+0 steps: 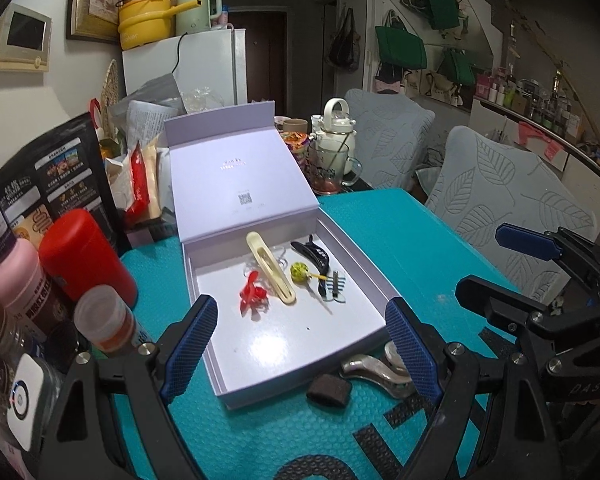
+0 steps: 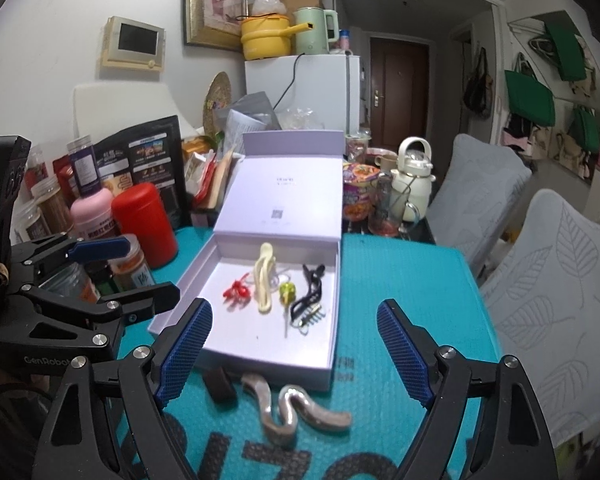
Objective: Organize rigid objects
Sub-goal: 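Move both tools toward the scrunchie and beige claw clips on the mat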
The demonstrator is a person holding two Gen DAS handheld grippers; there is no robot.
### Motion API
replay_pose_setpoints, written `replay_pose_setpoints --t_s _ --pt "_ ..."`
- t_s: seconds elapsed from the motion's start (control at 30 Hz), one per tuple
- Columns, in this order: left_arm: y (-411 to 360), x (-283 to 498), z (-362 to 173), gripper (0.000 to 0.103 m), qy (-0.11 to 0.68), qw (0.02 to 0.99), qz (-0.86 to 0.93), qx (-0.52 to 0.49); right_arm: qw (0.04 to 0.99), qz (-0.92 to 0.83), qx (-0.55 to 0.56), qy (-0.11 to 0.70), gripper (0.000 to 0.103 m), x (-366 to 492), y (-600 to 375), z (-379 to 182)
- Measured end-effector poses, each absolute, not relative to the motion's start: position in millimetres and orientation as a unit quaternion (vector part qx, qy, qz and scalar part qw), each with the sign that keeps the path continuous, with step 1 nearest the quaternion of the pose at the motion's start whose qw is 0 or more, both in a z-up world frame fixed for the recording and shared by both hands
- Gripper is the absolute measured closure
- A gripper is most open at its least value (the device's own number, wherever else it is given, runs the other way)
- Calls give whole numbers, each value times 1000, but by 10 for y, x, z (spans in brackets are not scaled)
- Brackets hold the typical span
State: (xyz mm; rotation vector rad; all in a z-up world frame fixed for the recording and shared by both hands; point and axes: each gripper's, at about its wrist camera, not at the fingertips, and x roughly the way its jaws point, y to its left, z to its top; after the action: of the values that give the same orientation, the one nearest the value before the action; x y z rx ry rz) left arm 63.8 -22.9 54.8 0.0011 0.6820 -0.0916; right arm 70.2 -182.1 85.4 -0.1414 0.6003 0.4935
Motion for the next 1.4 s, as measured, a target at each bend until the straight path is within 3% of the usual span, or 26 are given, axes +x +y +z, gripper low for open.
replay_pose_setpoints --t_s 1.03,1.33,1.4 --pt "-322 473 -347 16 412 904 -113 -24 898 238 -29 369 17 472 -1999 -112" --pt "-310 623 -470 16 425 896 -125 -28 891 229 -35 391 0 622 -2013 -262" --pt "-298 665 -499 16 427 895 -126 -30 889 230 -41 395 0 660 -1999 -296"
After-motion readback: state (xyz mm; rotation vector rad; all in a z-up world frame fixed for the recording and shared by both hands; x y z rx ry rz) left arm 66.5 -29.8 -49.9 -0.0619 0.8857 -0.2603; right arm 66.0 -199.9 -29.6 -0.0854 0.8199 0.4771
